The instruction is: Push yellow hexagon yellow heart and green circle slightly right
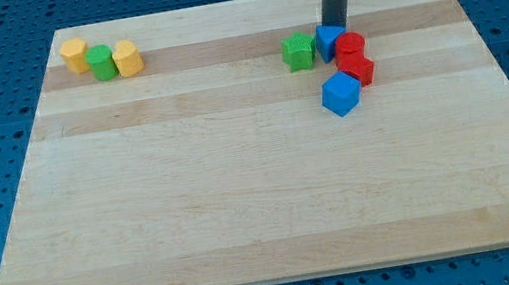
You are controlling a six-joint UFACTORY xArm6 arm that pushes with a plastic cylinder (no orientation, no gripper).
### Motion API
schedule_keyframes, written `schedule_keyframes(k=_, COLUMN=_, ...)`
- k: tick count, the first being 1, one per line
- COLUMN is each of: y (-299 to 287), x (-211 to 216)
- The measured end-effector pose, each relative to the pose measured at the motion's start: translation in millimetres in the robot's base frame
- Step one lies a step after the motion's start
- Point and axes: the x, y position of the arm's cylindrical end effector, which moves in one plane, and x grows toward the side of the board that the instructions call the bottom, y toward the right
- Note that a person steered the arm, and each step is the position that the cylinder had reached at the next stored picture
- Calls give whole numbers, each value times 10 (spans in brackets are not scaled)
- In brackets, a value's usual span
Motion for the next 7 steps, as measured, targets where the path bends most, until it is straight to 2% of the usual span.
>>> schedule_keyframes(k=2, y=-14, x=-39)
schedule_keyframes(k=3, y=-20, x=-262)
schedule_keyframes(k=4, y=-321, x=-434)
schedule_keyframes(k=7, y=-1932, x=-936)
